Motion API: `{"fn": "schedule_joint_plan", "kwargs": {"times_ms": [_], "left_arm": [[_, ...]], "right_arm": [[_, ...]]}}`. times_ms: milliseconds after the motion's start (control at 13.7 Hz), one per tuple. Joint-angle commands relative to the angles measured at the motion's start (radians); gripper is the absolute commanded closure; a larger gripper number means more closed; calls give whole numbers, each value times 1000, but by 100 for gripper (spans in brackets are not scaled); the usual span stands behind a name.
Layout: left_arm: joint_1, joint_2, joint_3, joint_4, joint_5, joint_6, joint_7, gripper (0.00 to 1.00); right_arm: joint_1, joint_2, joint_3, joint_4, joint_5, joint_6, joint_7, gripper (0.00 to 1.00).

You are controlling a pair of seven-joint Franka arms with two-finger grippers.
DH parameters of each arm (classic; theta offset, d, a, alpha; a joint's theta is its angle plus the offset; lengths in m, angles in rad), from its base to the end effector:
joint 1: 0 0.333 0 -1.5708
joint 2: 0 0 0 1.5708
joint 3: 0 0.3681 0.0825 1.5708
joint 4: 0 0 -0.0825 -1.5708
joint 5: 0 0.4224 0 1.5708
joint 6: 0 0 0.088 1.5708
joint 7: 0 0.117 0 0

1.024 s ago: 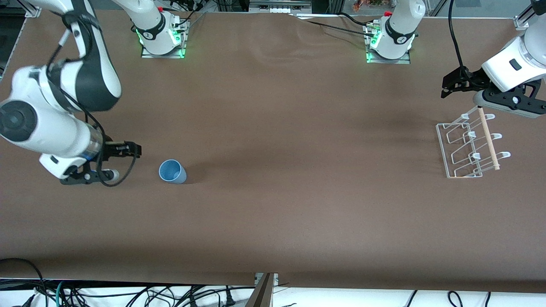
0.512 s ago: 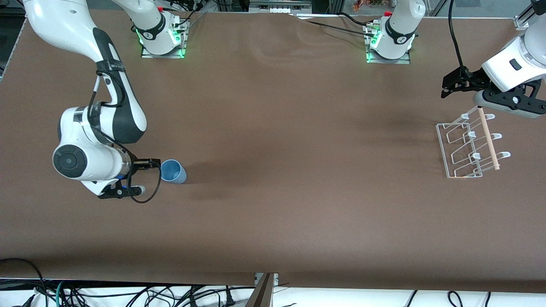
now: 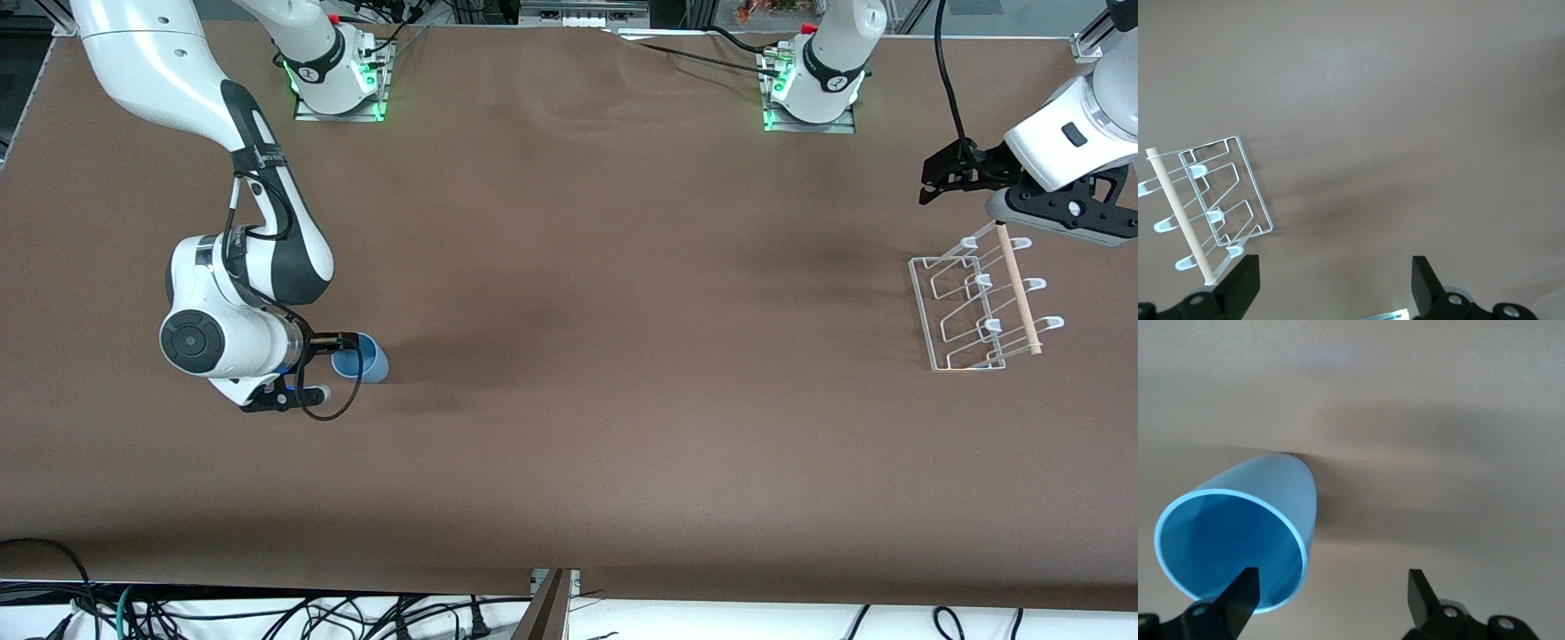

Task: Transfer cup to left arm and place on rack
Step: 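Reach the right gripper down to the light blue cup, then close the right gripper on the cup rim and lift it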

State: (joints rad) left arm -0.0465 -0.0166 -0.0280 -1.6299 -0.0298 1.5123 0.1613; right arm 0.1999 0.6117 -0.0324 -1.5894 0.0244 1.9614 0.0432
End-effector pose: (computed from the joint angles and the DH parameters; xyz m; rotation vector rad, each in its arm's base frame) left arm 0.5758 -0.0468 0.6417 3.0825 -0.3654 -0.1548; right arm 0.7155 0.1260 0.2703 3.0913 0.1794 -0.3706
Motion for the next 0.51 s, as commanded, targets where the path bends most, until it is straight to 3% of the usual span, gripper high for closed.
{"fn": "schedule_joint_plan", "kwargs": {"times_ms": [0,73,146,439], "left_arm": [[-7,4,3,21,-2,-12,-9,0],[-7,4,3,21,-2,-12,-9,0],[-7,4,3,21,-2,-12,-8,0],[-7,4,3,21,-2,-12,-9,0]], "right_arm": [[1,-3,0,-18,14,28,10,48],[0,-3,0,-18,15,27,10,63],[0,-3,0,-18,15,27,12,71],[-2,-3,0,-18,40,27,12,75]]}}
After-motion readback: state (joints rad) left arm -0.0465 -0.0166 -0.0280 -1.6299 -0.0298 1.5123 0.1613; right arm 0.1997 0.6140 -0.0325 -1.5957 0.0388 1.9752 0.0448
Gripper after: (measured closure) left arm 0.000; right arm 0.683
